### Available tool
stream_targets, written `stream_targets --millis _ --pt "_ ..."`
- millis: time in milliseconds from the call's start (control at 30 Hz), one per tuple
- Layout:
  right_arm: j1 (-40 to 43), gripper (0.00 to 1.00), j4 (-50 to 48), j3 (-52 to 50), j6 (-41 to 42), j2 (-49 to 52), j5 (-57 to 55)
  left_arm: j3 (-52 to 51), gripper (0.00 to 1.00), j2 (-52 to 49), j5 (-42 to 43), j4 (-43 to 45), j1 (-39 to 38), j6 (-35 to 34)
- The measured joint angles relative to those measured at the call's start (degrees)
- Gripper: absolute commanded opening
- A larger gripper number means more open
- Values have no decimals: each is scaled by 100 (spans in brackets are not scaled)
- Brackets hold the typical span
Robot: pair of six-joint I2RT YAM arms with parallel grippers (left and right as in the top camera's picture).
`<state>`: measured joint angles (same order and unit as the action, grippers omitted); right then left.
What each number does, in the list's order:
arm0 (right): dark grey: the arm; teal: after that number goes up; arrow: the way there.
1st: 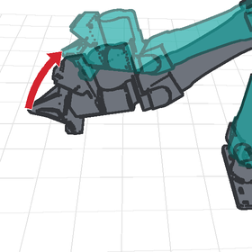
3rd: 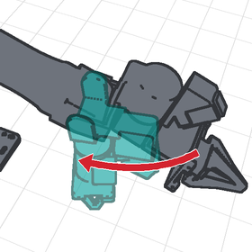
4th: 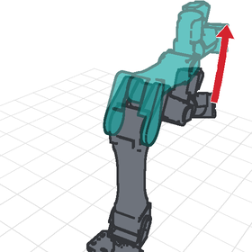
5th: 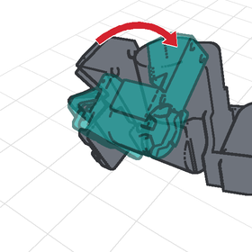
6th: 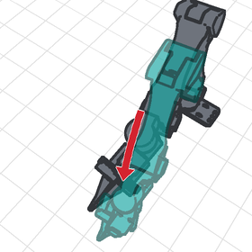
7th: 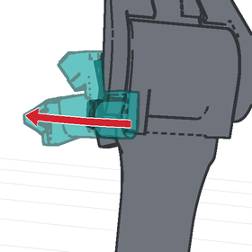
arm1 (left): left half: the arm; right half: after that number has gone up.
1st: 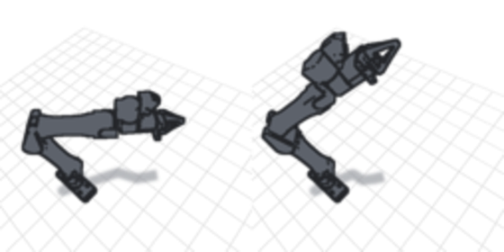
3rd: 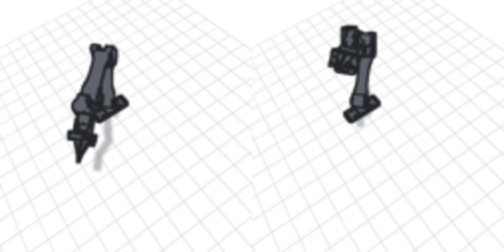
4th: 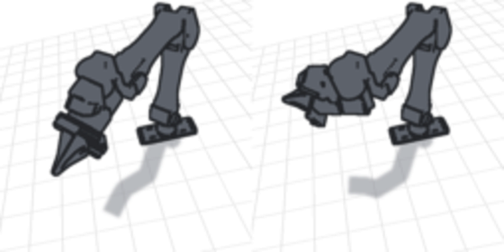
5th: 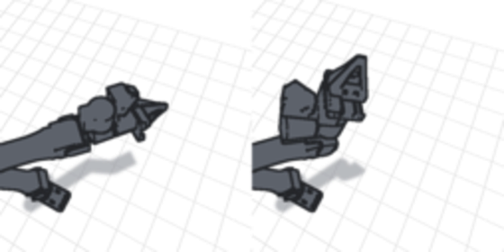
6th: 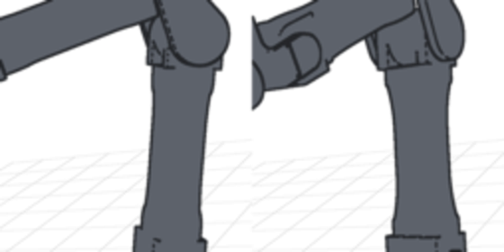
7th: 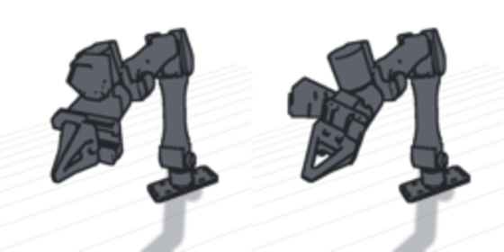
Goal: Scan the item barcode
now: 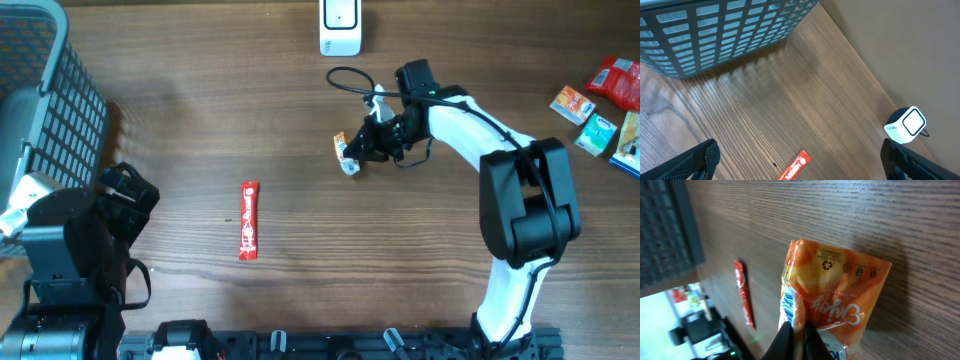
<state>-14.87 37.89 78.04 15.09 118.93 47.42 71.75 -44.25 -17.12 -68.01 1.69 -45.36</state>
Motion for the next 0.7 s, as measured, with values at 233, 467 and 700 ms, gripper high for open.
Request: stream_targets --millis 233,467,700 --pt "79 23 0 -31 2 0 114 0 100 0 -2 2 0 0" --pt "79 42 343 -55 -79 -90 -291 0 100 0 0 2 0 0" --pt "79 76 424 -68 -122 -485 -483 0 100 0 -2 0 0 0"
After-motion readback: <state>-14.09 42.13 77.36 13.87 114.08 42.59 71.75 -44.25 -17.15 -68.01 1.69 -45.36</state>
